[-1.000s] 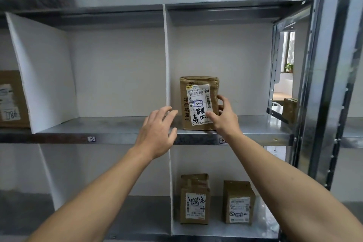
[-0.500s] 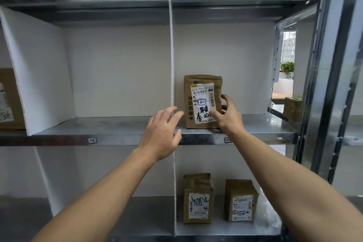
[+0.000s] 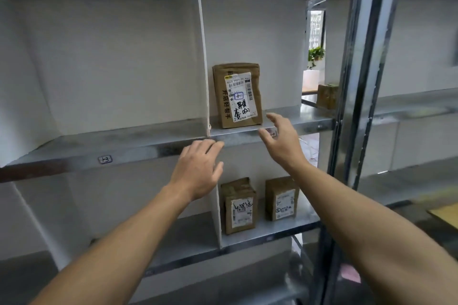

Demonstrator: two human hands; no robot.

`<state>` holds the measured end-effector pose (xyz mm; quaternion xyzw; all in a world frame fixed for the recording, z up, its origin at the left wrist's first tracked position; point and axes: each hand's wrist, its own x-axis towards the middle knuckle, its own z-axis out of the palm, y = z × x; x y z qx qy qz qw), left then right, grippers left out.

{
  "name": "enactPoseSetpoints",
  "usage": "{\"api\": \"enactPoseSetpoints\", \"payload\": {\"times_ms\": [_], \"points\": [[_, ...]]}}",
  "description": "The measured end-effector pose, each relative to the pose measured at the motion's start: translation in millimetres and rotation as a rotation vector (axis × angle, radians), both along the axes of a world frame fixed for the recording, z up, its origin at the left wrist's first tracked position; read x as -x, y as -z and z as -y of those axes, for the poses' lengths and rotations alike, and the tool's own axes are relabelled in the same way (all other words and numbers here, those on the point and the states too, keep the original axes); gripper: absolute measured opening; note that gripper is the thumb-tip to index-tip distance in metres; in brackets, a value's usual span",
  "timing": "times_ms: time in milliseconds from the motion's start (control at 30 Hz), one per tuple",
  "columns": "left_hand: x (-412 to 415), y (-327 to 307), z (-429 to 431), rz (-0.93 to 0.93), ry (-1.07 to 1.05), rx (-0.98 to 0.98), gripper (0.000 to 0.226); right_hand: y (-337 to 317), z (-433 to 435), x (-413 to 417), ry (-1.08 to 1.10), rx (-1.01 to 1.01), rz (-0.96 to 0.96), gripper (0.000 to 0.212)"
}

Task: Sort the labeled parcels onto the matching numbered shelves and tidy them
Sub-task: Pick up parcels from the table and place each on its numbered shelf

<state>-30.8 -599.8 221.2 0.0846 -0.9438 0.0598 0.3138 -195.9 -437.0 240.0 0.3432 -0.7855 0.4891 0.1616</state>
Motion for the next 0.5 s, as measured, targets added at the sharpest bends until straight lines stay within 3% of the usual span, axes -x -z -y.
{"api": "enactPoseSetpoints", "payload": {"times_ms": [133,500], "points": [[-7.4,26.4,-11.0,0.056,0.059,-0.036,0.051,40.2,-30.2,-24.3,0.078,-0.227,-0.039,0.050],[-2.7,140.3,-104.2,0.378,0.331,-0.110,0.047,183.5,-194.4,-111.3,0.440,-0.831,0.100,0.040]]}}
